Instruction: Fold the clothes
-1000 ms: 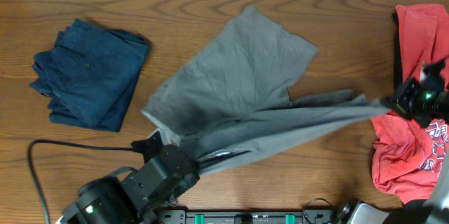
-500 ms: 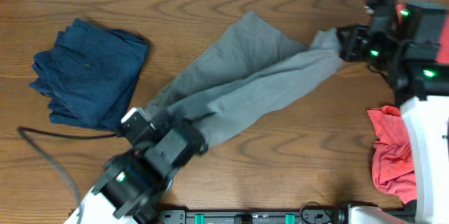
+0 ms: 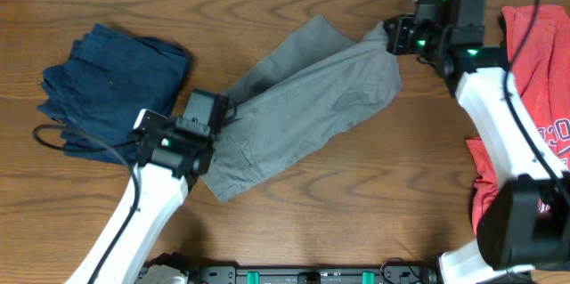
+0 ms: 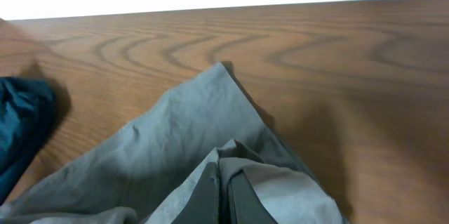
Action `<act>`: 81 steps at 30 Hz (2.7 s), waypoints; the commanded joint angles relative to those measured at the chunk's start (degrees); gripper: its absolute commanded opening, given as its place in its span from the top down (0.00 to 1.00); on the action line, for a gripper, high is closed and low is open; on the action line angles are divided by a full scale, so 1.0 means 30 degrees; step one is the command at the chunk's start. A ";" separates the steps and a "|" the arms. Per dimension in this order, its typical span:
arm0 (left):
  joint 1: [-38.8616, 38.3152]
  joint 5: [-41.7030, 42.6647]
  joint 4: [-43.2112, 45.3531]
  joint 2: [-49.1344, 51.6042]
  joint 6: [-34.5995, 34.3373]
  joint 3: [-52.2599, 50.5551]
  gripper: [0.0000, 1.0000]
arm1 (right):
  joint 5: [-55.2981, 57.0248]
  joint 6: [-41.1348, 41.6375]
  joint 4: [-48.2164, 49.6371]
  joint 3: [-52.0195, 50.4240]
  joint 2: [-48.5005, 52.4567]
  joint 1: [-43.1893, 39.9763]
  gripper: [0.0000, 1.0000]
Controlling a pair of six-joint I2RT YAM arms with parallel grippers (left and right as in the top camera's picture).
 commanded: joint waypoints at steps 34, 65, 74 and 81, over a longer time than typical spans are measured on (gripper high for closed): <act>0.5901 0.7868 0.0073 0.4211 0.5654 -0.1982 0.12 | 0.1115 -0.0474 -0.2055 0.0277 0.4131 0.1967 0.55; 0.5136 1.1307 0.1719 -0.0474 0.9908 -0.2135 0.04 | 0.9173 0.2871 -1.0768 0.0284 0.8102 -0.1552 0.56; 0.2521 1.1271 0.2433 0.1945 1.2743 -0.2448 0.04 | 0.6878 0.1974 -1.0499 0.0444 0.3978 -0.1545 0.46; 0.1268 1.1482 0.4772 0.4539 1.3172 -0.2448 0.03 | 0.6426 0.1574 -0.9755 0.0444 0.0583 -0.1042 0.34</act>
